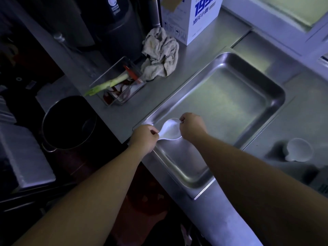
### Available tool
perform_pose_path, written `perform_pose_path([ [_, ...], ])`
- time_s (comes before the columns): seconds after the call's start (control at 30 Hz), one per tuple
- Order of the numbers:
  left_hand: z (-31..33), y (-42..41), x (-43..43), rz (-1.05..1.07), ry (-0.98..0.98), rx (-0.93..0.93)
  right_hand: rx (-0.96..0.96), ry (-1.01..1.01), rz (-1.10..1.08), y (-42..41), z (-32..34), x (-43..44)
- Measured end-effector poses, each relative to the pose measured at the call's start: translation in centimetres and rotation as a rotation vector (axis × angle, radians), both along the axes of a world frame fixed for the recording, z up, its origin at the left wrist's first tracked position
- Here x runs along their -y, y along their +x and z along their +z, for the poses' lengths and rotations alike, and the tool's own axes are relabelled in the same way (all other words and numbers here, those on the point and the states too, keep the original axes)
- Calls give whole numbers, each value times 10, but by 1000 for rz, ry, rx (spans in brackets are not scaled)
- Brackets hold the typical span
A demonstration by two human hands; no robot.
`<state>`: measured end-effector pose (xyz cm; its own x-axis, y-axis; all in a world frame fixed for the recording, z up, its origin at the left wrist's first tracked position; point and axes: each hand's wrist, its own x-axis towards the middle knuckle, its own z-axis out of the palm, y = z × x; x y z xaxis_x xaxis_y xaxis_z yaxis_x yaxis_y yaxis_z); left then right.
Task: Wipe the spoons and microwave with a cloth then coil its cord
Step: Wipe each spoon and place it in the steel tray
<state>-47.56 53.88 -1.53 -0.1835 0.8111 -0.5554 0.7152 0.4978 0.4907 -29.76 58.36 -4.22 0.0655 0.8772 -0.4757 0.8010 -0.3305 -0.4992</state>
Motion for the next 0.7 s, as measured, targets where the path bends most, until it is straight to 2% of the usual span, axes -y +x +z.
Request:
perform_pose_path([
  [0.7, -21, 4, -3, -26, 101, -85, -56, -8, -49, 2, -8, 1],
])
